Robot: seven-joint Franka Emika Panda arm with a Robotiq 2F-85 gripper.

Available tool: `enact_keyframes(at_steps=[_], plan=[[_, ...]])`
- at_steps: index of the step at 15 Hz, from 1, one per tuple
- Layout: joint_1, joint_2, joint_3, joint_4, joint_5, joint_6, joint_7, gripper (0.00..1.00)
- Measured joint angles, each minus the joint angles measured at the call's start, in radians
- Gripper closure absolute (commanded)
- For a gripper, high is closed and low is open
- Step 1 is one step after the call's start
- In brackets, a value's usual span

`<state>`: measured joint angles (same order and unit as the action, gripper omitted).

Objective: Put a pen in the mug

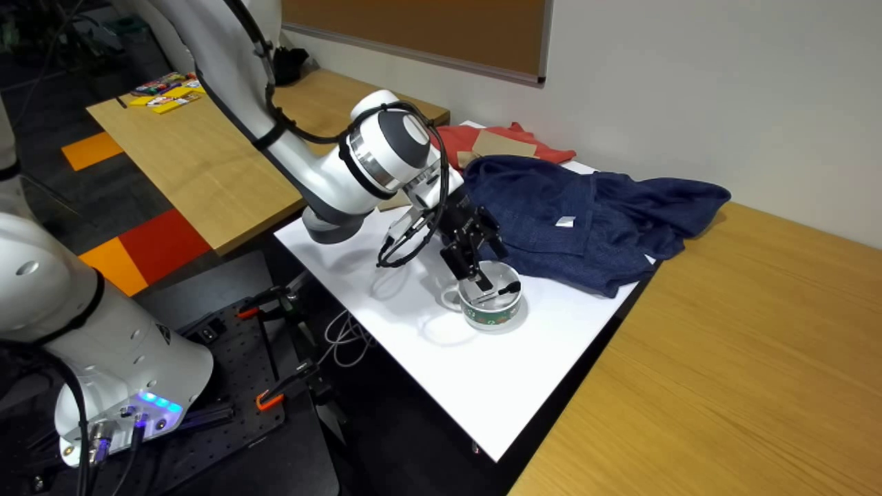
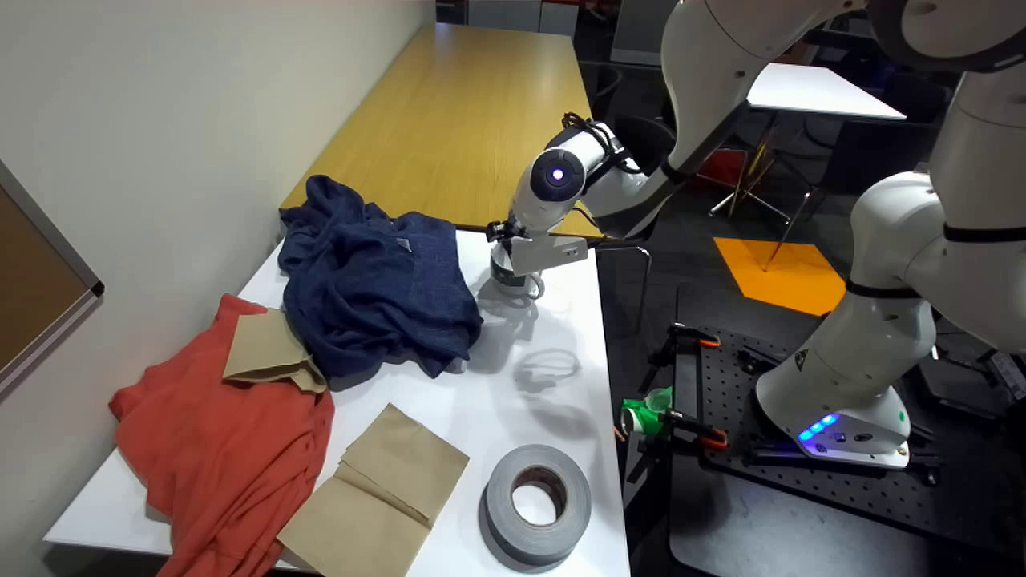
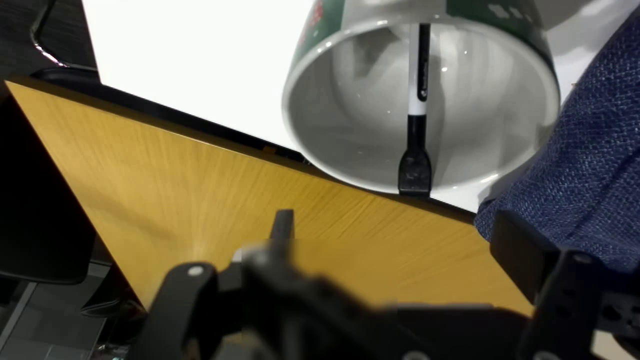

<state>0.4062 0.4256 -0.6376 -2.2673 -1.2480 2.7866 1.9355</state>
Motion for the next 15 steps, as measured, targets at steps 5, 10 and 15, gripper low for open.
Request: enact_keyframes(at_steps=[5,10,15], plan=[[0.017,-0.017,-0.01,0.004,-0.019,0.0,0.025,0.0],[0.038,-0.075,-0.039,0.004,-0.078,0.0,0.067,0.0],[0.038,-0.116,-0.044,-0.007,-0.101,0.0,0.07,0.0]])
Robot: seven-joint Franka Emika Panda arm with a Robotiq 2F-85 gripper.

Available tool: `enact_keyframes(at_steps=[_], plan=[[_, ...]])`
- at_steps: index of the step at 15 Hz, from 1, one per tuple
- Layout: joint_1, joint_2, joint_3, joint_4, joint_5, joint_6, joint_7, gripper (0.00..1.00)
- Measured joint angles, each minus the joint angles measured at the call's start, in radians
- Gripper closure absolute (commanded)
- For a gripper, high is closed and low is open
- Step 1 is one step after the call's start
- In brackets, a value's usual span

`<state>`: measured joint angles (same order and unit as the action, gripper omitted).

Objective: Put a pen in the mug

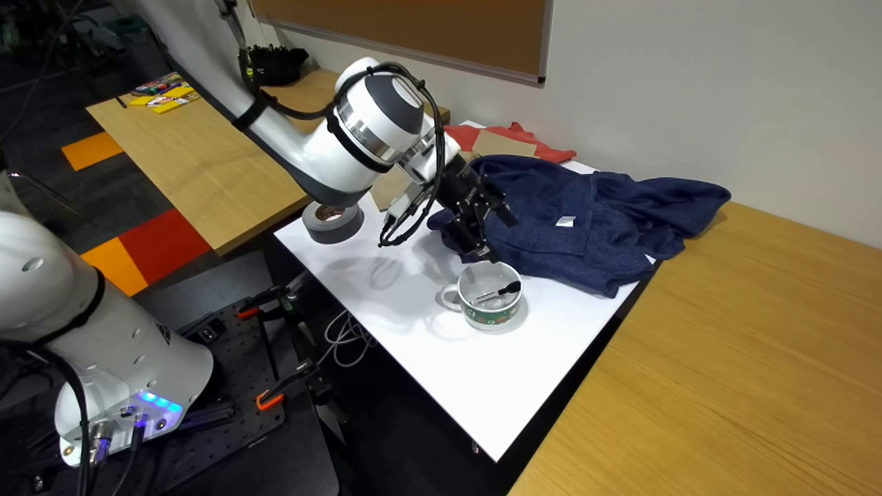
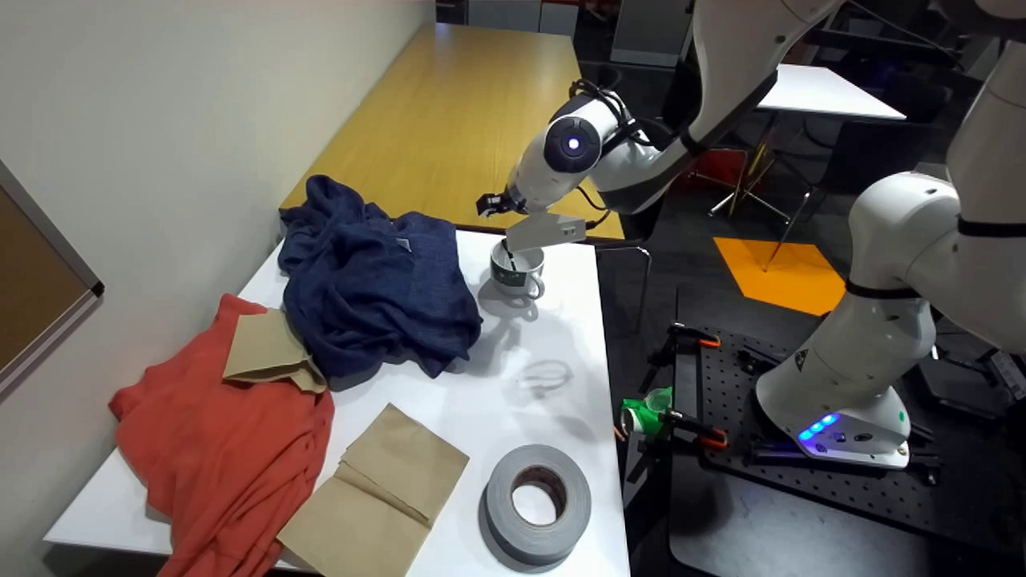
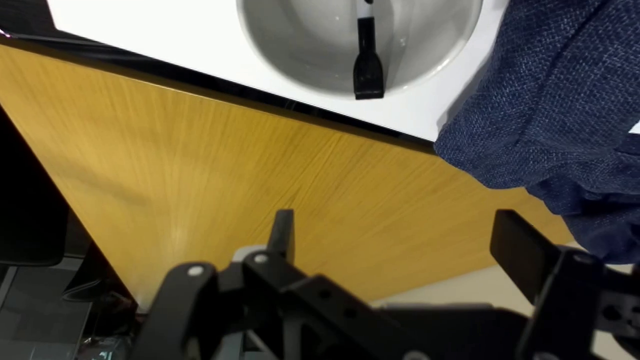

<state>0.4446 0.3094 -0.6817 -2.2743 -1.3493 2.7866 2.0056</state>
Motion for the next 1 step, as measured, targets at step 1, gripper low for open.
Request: enact_keyframes(at_steps=[1], plan=[[0.0,-0.001,0.0,-0.001,0.0,0.0,0.0,0.0]])
